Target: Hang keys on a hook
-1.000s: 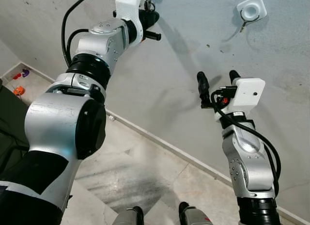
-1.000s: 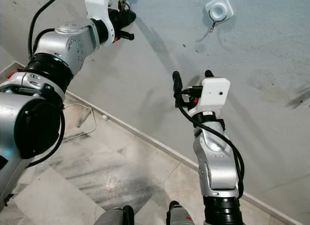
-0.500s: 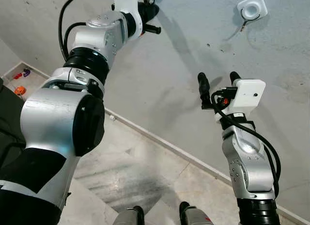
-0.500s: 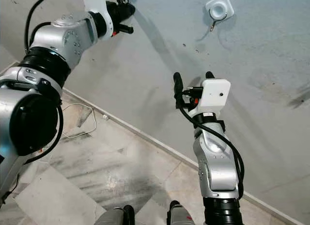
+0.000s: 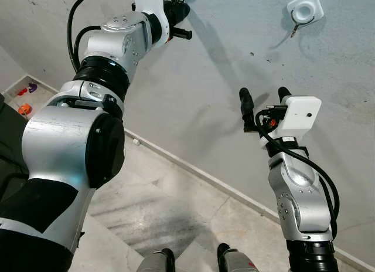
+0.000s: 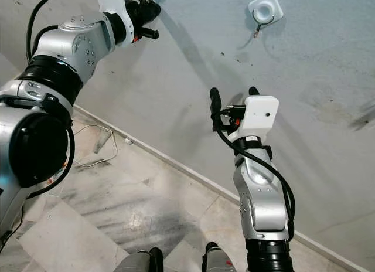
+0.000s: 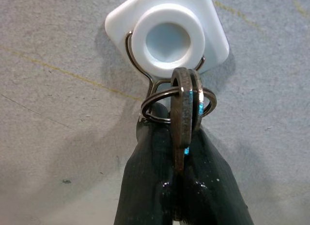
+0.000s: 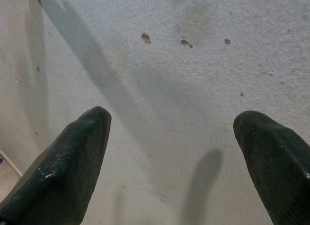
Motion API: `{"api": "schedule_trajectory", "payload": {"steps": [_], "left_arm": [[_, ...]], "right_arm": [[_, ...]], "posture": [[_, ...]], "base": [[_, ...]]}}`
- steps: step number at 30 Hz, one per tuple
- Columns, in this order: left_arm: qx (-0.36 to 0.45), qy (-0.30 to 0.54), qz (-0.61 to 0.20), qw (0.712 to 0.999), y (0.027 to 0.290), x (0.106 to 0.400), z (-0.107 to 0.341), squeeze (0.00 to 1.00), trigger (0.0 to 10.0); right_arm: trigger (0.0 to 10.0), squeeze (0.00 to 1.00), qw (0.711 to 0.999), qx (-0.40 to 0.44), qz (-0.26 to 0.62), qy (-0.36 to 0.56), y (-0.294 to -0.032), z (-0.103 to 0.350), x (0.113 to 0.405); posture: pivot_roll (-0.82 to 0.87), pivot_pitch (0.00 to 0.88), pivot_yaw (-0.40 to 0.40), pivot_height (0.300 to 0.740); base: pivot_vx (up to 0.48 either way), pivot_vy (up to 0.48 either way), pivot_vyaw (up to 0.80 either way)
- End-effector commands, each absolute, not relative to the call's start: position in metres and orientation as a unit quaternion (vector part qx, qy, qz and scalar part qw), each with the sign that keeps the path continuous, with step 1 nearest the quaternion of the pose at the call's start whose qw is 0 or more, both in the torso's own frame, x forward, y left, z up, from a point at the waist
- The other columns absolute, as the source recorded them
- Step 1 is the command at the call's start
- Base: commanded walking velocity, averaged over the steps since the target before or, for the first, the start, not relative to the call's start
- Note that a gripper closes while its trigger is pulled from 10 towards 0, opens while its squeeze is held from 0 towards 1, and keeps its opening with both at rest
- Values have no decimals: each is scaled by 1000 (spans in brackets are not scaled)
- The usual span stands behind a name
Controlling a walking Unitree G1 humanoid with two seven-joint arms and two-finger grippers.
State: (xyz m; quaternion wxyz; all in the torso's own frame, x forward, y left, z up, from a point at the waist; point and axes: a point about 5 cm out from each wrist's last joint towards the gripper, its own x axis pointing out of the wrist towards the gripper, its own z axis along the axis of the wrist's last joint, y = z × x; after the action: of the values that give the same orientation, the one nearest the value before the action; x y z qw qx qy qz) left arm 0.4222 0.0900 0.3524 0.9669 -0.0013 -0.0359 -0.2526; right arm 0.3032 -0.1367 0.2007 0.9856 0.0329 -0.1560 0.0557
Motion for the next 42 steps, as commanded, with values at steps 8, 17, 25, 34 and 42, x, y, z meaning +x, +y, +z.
{"api": "schedule_trajectory", "payload": {"steps": [8,17,25,34,42], "left_arm": [[-15,-41,-234,971,104,423,358,0,10000],[-25,-38,-224,974,110,424,354,0,10000],[-47,-44,-204,977,118,425,353,0,10000],[-78,-30,-204,975,120,426,343,0,10000],[-82,-31,-201,976,120,427,341,0,10000]], "right_arm": [[10000,0,985,32,65,-159,-134,203,301],[10000,0,985,34,64,-155,-136,202,302],[10000,0,985,35,68,-155,-135,203,303],[10000,0,985,34,72,-153,-135,202,303],[10000,0,985,33,74,-152,-134,202,303]], "posture": [[-121,200,125,740],[-126,199,119,740],[-123,193,113,740],[-122,191,105,740],[-123,190,103,740]], "base": [[0,0,0],[0,0,0],[0,0,0],[0,0,0],[0,0,0]]}}
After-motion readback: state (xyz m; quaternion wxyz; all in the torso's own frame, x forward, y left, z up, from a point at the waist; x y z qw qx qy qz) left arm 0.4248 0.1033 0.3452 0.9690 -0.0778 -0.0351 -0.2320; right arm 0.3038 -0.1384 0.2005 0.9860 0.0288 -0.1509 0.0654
